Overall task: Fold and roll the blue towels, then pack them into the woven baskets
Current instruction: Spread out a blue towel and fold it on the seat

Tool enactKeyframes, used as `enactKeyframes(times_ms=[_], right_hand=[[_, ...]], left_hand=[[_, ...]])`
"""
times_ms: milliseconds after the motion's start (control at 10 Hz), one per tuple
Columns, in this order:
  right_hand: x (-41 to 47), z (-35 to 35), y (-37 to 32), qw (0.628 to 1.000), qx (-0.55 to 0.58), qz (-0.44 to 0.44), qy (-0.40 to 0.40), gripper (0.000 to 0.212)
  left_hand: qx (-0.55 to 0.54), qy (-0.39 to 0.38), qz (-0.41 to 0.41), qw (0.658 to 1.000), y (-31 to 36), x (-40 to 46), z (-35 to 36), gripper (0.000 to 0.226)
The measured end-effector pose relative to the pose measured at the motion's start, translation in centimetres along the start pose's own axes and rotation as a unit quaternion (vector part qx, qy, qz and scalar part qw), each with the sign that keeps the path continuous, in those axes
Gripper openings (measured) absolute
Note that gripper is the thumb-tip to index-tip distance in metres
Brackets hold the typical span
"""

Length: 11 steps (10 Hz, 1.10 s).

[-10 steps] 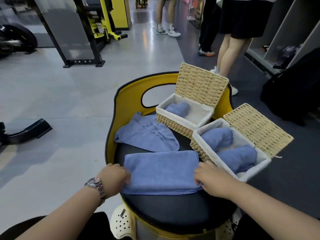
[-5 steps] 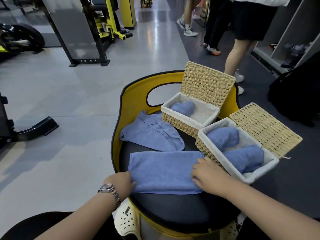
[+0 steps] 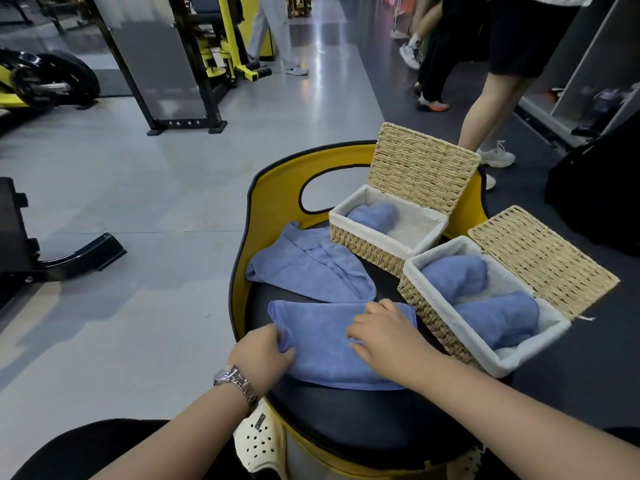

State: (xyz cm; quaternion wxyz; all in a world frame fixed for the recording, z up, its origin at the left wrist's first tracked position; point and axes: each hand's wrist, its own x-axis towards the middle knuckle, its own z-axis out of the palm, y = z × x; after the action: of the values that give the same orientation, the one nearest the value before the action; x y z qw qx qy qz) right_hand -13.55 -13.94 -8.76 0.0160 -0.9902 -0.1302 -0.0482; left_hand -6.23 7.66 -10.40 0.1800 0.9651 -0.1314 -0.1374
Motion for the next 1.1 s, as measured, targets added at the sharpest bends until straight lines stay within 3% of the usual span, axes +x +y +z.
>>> enactKeyframes(times_ms=[100, 200, 300, 400, 500, 600, 700, 800, 900, 1000, 1100], right_hand=[[0.0, -0.6, -0.4, 0.991, 0.123, 0.057, 0.007, 0.024], [0.0, -0.9, -0.4, 0.915, 0.345, 0.207, 0.02, 0.026], [0.1, -0.7, 0.9, 0.819, 0.475, 0.321, -0.018, 0.036], [-0.4, 0.1, 2.4, 0.824, 0.45, 0.342, -0.044, 0.039], [-1.2, 0.8, 3.8, 0.852, 0.37, 0.371, -0.009, 0.032], [-2.1, 1.0, 4.7, 0.882, 0.271, 0.386, 0.016, 0.014], [-3.3, 1.1, 5.4, 0.923, 0.128, 0.361, 0.044, 0.022], [-4.0, 1.9, 5.2, 0.938, 0.113, 0.327, -0.02, 0.02], [-3.8, 2.7, 5.3, 0.947, -0.013, 0.315, -0.07, 0.032], [-3.6, 1.4, 4.6, 0.937, 0.004, 0.301, -0.176, 0.025], [-3.5, 1.9, 4.5, 0.949, 0.009, 0.297, -0.102, 0.022]], left_hand=[[-0.028, 0.063, 0.097, 0.993, 3.2, -0.9, 0.1, 0.027], [-0.063, 0.077, 0.187, 0.977, 6.0, -1.8, 0.9, 0.021], [-0.059, 0.082, 0.278, 0.955, 7.9, -2.2, 2.6, 0.012], [-0.007, 0.077, 0.343, 0.936, 9.0, -2.3, 4.4, 0.018], [0.044, 0.096, 0.391, 0.914, 9.7, -2.5, 5.0, 0.021], [0.06, 0.092, 0.385, 0.916, 9.3, -1.7, 4.7, 0.024], [0.103, 0.059, 0.332, 0.936, 8.3, -0.2, 5.1, 0.04], [0.167, 0.003, 0.317, 0.934, 7.5, 0.4, 5.7, 0.042], [0.211, -0.034, 0.315, 0.925, 7.2, 0.8, 5.8, 0.044], [0.206, -0.047, 0.313, 0.926, 7.4, 0.8, 5.7, 0.041], [0.162, -0.03, 0.246, 0.955, 7.8, 0.4, 5.9, 0.036]])
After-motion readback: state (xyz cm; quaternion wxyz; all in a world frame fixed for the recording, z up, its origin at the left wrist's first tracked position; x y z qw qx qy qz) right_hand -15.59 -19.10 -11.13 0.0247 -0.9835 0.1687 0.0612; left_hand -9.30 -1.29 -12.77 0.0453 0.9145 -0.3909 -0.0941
